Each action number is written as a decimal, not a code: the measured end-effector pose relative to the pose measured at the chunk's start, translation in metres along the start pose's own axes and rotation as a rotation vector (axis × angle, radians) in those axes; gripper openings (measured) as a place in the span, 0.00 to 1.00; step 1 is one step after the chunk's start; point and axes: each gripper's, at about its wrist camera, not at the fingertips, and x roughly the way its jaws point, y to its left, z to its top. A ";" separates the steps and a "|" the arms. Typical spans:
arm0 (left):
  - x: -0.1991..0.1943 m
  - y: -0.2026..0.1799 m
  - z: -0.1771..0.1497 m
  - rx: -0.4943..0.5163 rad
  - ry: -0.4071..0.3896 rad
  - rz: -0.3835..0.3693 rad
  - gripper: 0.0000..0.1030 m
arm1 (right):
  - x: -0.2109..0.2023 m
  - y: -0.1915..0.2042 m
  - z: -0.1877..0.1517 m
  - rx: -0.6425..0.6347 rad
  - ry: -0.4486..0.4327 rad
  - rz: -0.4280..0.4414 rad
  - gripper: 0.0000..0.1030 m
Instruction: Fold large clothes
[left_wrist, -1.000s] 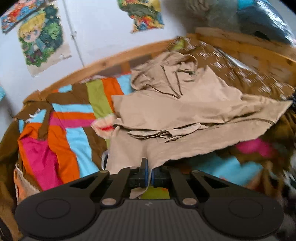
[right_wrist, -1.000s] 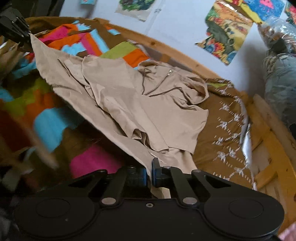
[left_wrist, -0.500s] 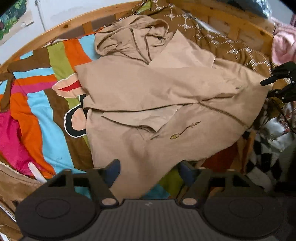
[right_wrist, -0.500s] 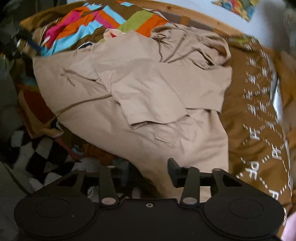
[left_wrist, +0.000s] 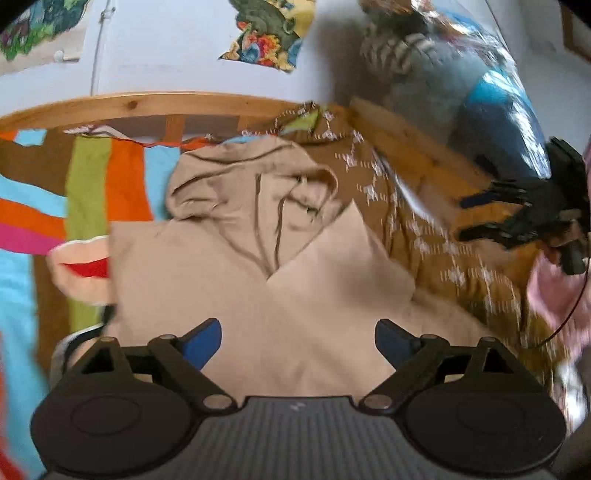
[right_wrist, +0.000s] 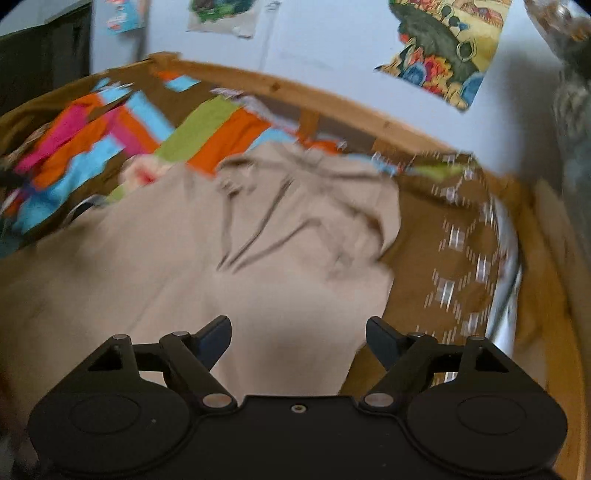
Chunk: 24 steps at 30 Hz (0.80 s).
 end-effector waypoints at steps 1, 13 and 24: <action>0.018 0.000 0.000 -0.030 -0.008 -0.003 0.90 | 0.020 -0.006 0.019 0.008 -0.006 -0.010 0.80; 0.159 0.051 -0.052 -0.267 0.088 -0.086 0.79 | 0.199 -0.040 0.130 -0.112 -0.093 -0.180 0.80; 0.165 0.062 -0.049 -0.247 0.079 -0.146 0.81 | 0.319 -0.013 0.177 -0.400 -0.029 -0.229 0.76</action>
